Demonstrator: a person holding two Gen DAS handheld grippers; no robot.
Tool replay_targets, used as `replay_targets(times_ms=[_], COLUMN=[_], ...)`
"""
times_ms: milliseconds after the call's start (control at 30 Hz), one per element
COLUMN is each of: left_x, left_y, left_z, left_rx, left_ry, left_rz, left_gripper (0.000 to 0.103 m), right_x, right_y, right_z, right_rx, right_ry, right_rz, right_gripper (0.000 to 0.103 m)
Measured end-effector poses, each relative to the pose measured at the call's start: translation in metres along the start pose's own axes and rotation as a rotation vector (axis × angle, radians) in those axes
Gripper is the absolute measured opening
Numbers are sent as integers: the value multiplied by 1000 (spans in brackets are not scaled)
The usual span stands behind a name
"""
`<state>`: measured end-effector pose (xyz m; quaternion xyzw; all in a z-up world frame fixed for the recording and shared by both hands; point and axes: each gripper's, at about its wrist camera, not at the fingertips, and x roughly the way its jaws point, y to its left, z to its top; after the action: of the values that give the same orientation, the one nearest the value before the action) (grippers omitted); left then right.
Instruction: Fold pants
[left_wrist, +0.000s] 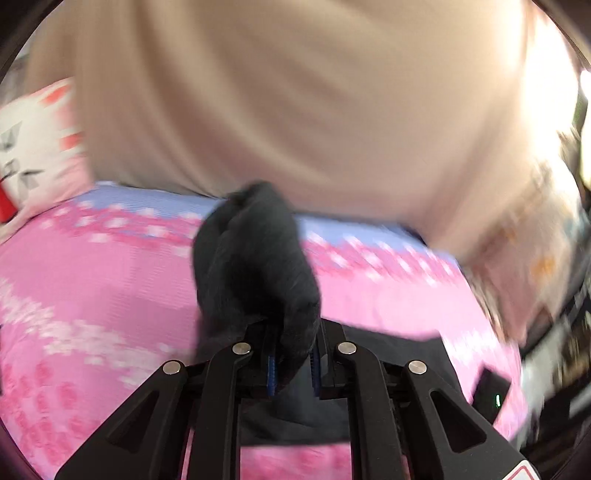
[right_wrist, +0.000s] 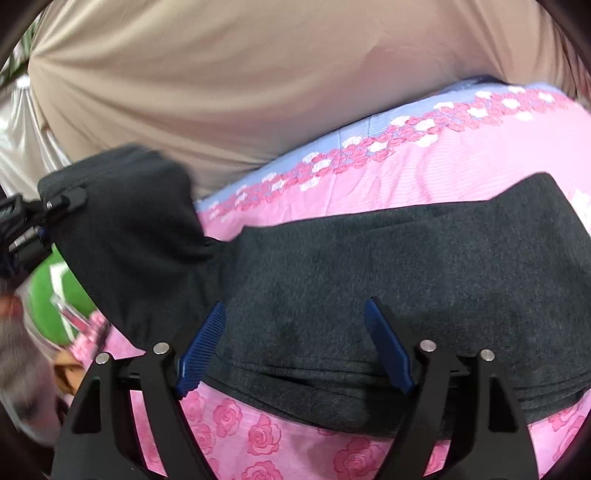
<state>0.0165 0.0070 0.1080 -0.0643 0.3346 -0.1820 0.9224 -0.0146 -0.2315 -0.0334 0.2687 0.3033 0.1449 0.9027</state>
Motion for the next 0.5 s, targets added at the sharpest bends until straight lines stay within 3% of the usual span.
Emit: replay_targets(times_ms=[100, 167, 233, 333, 400, 500], left_x=[41, 76, 90, 81, 73, 64], left_y=[-32, -45, -54, -70, -74, -68], left_z=[-22, -47, -61, -73, -80, -90], left_rx=[37, 43, 63, 123, 152, 158], left_ry=[118, 218, 249, 223, 212, 253], left_rz=[-12, -21, -16, 36, 65, 38], left_gripper=[13, 19, 27, 48, 50, 62], right_x=[-12, -20, -29, -40, -43, -43], right_y=[-20, -28, -34, -45, -50, -50], right_z=[5, 8, 10, 12, 12, 12], right_rx=[91, 101, 83, 86, 96, 91], right_ry=[-28, -34, -34, -25, -11, 24], right_rz=[46, 28, -9, -16, 8, 32], right_gripper=[75, 75, 76, 79, 79, 80])
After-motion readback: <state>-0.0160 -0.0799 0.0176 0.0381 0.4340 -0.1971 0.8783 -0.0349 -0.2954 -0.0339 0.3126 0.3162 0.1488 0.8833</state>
